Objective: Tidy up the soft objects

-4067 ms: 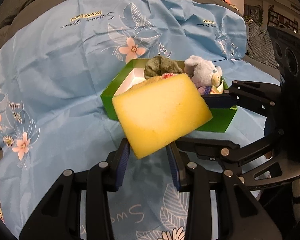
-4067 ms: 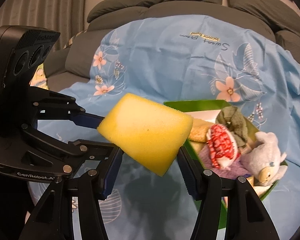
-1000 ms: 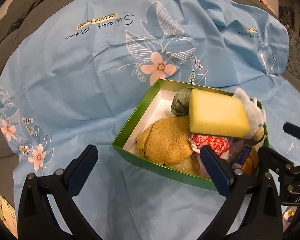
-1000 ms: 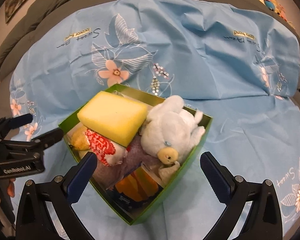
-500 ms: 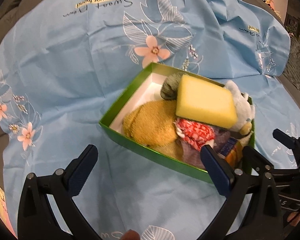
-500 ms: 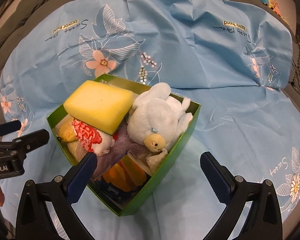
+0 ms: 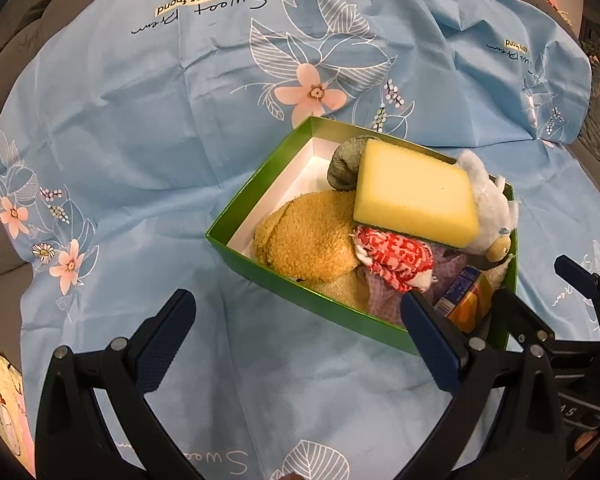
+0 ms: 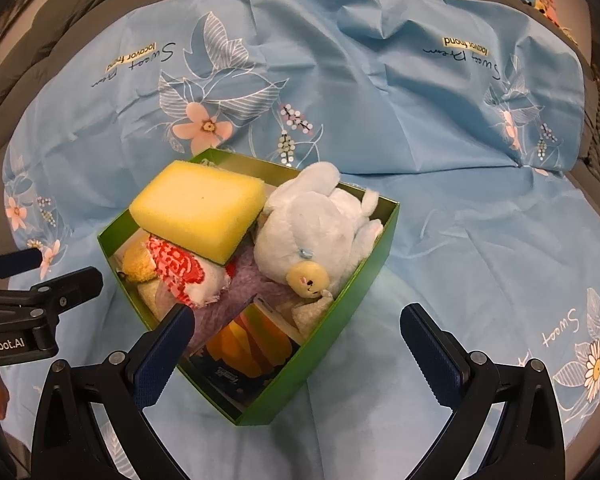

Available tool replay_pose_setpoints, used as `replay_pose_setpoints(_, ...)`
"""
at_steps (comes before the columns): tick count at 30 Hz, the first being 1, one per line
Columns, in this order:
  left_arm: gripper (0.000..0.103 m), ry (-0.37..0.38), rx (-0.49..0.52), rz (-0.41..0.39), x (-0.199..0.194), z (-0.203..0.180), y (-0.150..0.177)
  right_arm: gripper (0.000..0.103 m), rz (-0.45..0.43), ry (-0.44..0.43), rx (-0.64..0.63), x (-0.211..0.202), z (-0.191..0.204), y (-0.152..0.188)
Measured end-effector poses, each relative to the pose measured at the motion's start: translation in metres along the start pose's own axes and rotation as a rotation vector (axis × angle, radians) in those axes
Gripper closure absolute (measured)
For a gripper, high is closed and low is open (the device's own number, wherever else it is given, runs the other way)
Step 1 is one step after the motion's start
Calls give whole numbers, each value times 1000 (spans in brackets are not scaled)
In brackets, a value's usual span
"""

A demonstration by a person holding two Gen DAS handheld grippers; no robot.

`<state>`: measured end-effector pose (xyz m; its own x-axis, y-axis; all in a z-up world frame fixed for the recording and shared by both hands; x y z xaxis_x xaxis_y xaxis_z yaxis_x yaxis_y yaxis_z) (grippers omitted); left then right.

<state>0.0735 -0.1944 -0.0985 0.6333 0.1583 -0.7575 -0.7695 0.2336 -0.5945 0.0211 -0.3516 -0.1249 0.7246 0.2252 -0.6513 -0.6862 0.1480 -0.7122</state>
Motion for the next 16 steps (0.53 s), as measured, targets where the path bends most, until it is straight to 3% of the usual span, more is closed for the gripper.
replay_pose_setpoints(12,1,-21,-8,-34,-2,-1,-3,0,2,-11,-17,3,9,0)
replay_pose_setpoints(16,1,-14,-17,2,5,-1,-1,0,0,-8,-16,4,9,0)
Point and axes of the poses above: each gripper's, at about its wrist camera, not at the fingertips, and x roughly the way its jaws point, z to its left, y to its underside, the point moved 7 cm from there along x, roughly the way its jaws point, and after that the axes turned 14 degrees about -y, right-handed, at the moved point
